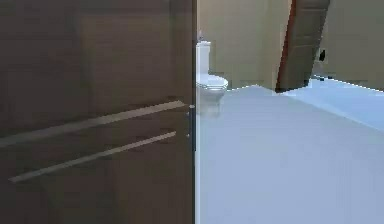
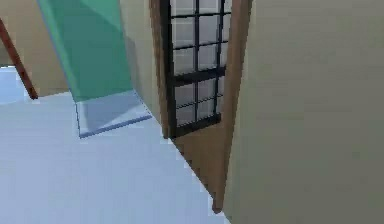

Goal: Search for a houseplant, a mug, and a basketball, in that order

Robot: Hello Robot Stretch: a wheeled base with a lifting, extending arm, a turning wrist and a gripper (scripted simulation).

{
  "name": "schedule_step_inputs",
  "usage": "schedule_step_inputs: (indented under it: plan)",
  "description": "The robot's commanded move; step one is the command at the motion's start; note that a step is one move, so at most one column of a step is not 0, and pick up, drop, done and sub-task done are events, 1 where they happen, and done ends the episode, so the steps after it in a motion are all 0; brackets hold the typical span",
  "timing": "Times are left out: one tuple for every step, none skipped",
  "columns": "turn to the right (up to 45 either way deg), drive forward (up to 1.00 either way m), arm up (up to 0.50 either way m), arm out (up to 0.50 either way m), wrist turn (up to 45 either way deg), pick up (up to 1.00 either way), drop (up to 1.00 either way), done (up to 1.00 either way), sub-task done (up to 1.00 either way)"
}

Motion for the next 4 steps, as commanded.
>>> schedule_step_inputs:
  plan:
    - [45.0, 0.0, 0.0, 0.0, 0.0, 0.0, 0.0, 0.0, 0.0]
    - [15.0, 0.0, 0.0, 0.0, 0.0, 0.0, 0.0, 0.0, 0.0]
    - [0.0, 0.25, 0.0, 0.0, 0.0, 0.0, 0.0, 0.0, 0.0]
    - [-45.0, 0.0, 0.0, 0.0, 0.0, 0.0, 0.0, 0.0, 0.0]
